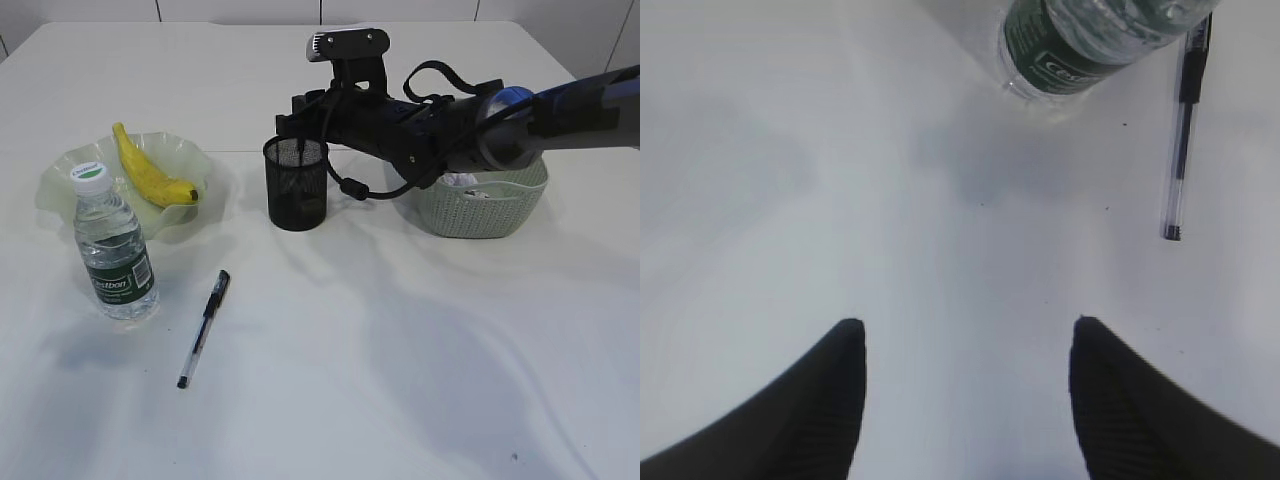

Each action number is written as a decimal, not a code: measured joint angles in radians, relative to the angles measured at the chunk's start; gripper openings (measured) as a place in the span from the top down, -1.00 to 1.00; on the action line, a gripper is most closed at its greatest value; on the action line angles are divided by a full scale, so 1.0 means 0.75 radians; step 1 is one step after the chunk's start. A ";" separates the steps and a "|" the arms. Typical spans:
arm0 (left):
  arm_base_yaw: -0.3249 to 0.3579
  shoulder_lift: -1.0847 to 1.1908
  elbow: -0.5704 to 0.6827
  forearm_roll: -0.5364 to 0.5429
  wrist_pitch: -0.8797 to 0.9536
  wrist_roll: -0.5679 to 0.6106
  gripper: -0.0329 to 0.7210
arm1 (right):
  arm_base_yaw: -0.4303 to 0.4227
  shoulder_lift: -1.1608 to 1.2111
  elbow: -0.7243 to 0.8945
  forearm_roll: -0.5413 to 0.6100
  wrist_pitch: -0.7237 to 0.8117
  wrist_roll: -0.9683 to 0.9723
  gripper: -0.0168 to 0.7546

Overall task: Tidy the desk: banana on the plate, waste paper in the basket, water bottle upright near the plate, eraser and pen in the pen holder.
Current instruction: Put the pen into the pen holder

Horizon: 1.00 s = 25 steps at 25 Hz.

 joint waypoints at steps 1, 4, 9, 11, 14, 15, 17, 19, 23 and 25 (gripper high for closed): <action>0.000 0.000 0.000 0.000 0.000 0.000 -0.28 | 0.000 0.000 0.000 0.000 0.000 0.000 0.57; 0.000 0.000 0.000 0.003 0.000 0.000 -0.28 | 0.000 0.000 0.000 0.000 0.000 0.000 0.56; 0.000 0.000 0.000 0.003 0.000 0.000 -0.28 | 0.000 0.000 0.000 0.000 -0.003 0.000 0.51; 0.000 0.000 0.000 0.003 0.000 0.000 -0.28 | 0.000 -0.003 0.000 0.000 0.009 0.000 0.52; 0.000 0.000 0.000 0.003 -0.013 0.000 -0.28 | 0.000 -0.032 0.000 0.000 0.071 0.000 0.52; 0.000 0.000 0.000 0.003 -0.016 0.000 -0.28 | 0.000 -0.048 0.000 0.000 0.101 0.000 0.52; 0.000 0.000 0.000 0.003 -0.019 0.000 -0.28 | 0.000 -0.089 0.000 0.000 0.164 0.000 0.52; 0.000 0.000 0.000 0.003 -0.026 0.000 -0.28 | 0.000 -0.137 0.000 0.000 0.237 0.000 0.52; 0.000 0.000 0.000 0.003 -0.037 0.000 -0.28 | 0.000 -0.218 0.000 0.000 0.397 0.000 0.52; 0.000 0.000 0.000 0.003 -0.039 0.000 -0.28 | 0.000 -0.263 0.000 0.000 0.492 0.000 0.52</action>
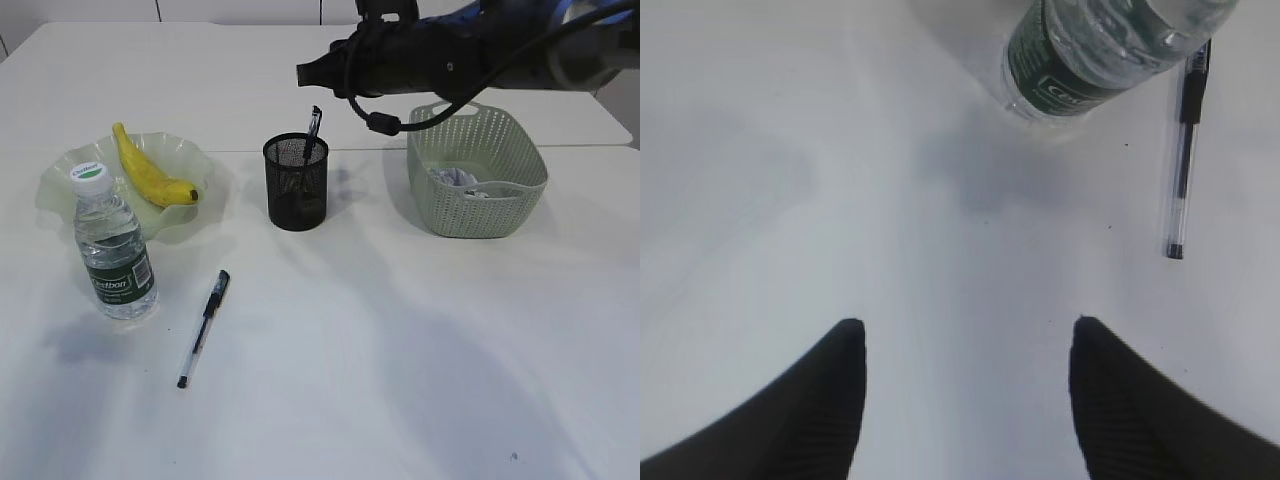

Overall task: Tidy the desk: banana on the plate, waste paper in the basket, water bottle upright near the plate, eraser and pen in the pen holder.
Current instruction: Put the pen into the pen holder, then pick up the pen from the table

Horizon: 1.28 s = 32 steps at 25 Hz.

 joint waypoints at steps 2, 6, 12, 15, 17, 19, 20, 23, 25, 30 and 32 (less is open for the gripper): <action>0.000 0.000 0.000 0.000 -0.001 0.000 -0.28 | 0.000 -0.050 0.000 0.000 0.112 0.000 0.52; 0.000 0.000 0.000 0.000 -0.001 0.000 -0.28 | 0.000 -0.165 0.000 0.000 0.370 0.000 0.52; 0.000 0.000 0.000 0.000 -0.001 0.000 -0.28 | 0.000 -0.281 0.000 0.021 0.858 -0.026 0.52; 0.000 0.000 0.000 0.000 -0.001 0.000 -0.28 | 0.000 -0.302 0.000 0.069 1.122 -0.120 0.52; 0.000 0.000 0.000 0.000 -0.001 0.000 -0.28 | 0.000 -0.302 0.000 0.116 1.257 -0.181 0.52; 0.000 0.000 0.000 0.000 -0.001 0.000 -0.28 | 0.000 -0.302 0.000 0.175 1.378 -0.268 0.52; 0.000 0.000 0.000 0.000 -0.001 0.000 -0.28 | 0.000 -0.304 0.000 0.215 1.407 -0.315 0.52; 0.000 0.000 0.000 0.000 -0.001 0.000 -0.28 | 0.000 -0.304 0.000 0.309 1.477 -0.416 0.52; 0.000 0.000 0.000 0.000 0.005 0.000 -0.28 | 0.000 -0.304 0.007 0.347 1.507 -0.435 0.50; -0.007 -0.005 0.000 0.000 0.056 0.000 -0.28 | 0.000 -0.342 0.171 0.361 1.494 -0.443 0.25; -0.027 -0.020 0.000 0.000 0.066 0.000 -0.28 | 0.000 -0.382 0.288 0.368 1.453 -0.443 0.18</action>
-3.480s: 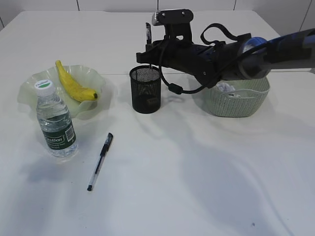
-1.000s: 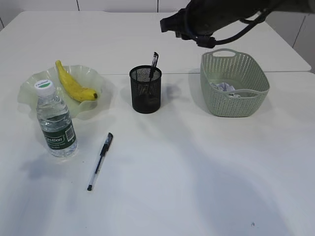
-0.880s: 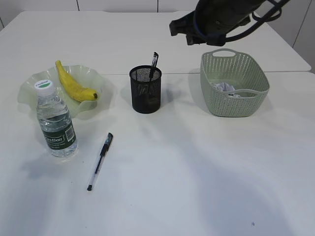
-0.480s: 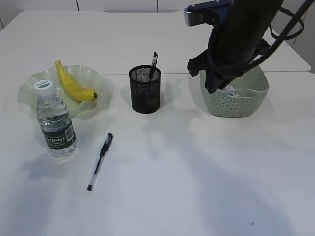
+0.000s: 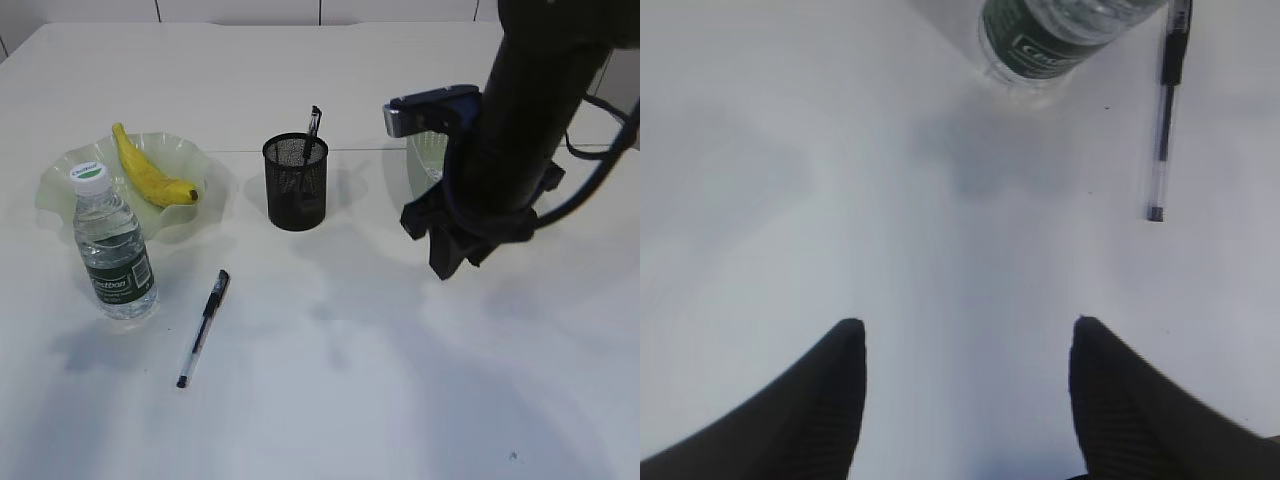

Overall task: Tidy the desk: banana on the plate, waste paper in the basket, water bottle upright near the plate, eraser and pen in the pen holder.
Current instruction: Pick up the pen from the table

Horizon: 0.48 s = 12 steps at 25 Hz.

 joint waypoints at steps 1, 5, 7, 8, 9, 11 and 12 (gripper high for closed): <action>-0.018 -0.014 0.000 0.000 -0.001 0.000 -0.28 | 0.000 -0.021 0.051 0.006 -0.028 0.000 0.16; -0.120 -0.061 0.000 0.000 0.003 0.000 -0.28 | 0.000 -0.124 0.255 0.060 -0.117 0.000 0.14; -0.170 -0.065 0.000 0.000 0.000 -0.019 -0.28 | 0.000 -0.168 0.316 0.073 -0.134 0.000 0.14; -0.196 -0.065 0.000 0.000 -0.011 -0.030 -0.28 | 0.000 -0.182 0.331 0.076 -0.134 0.000 0.14; -0.220 -0.065 0.000 0.000 -0.025 -0.042 -0.28 | 0.000 -0.194 0.341 0.076 -0.129 0.000 0.14; -0.262 -0.065 -0.002 0.000 -0.044 -0.061 -0.28 | 0.000 -0.215 0.350 0.076 -0.126 0.000 0.14; -0.284 -0.065 -0.007 0.000 -0.047 -0.072 -0.28 | 0.000 -0.225 0.352 0.077 -0.125 0.000 0.14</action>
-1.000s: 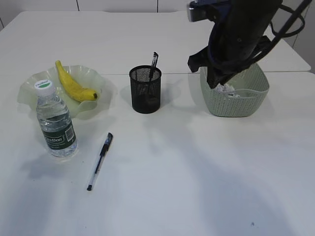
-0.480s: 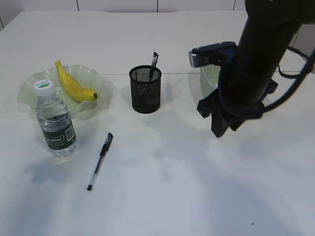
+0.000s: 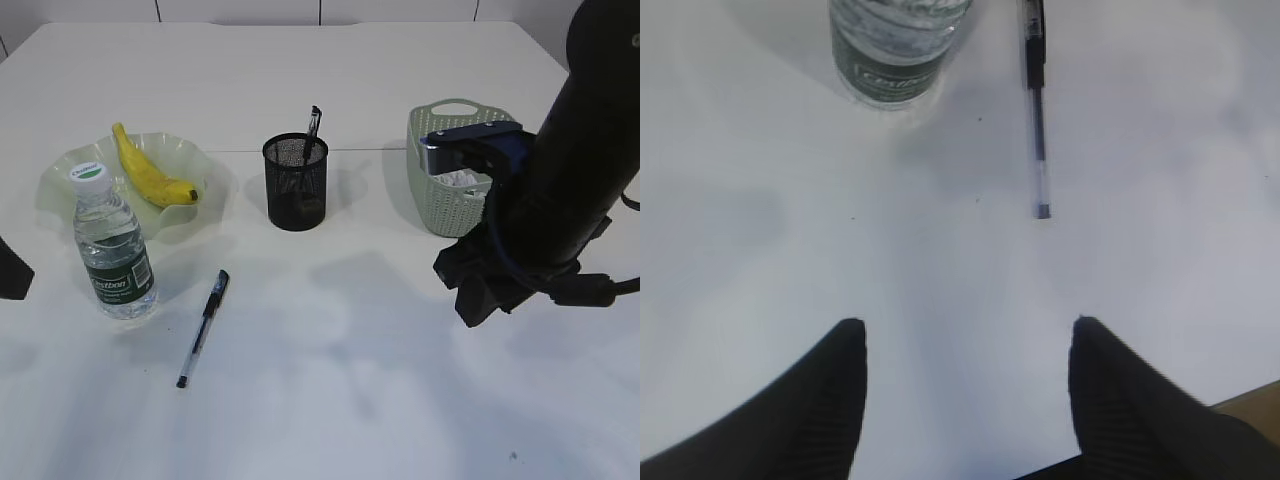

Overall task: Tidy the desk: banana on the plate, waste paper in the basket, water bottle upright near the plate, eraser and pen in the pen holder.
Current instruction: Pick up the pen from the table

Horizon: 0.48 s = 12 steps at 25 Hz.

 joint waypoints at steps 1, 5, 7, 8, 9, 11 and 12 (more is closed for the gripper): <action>-0.021 0.000 -0.011 0.000 -0.003 -0.012 -0.27 | 0.000 -0.010 0.000 0.002 0.000 0.000 0.14; -0.095 0.020 -0.094 0.031 -0.015 -0.057 -0.27 | 0.000 -0.048 0.000 0.005 0.008 0.010 0.14; -0.133 0.048 -0.152 0.058 -0.015 -0.074 -0.26 | 0.000 -0.063 0.000 0.007 0.022 0.014 0.14; -0.151 0.069 -0.181 0.065 -0.015 -0.080 -0.26 | 0.000 -0.073 0.000 0.007 0.031 0.014 0.14; -0.167 0.095 -0.204 0.068 -0.010 -0.083 -0.26 | 0.000 -0.080 0.000 0.007 0.036 0.014 0.14; -0.205 0.149 -0.254 0.071 0.007 -0.086 -0.26 | 0.000 -0.088 0.000 0.007 0.039 0.014 0.14; -0.224 0.181 -0.272 0.073 0.014 -0.086 -0.26 | 0.000 -0.091 0.000 0.007 0.039 0.014 0.14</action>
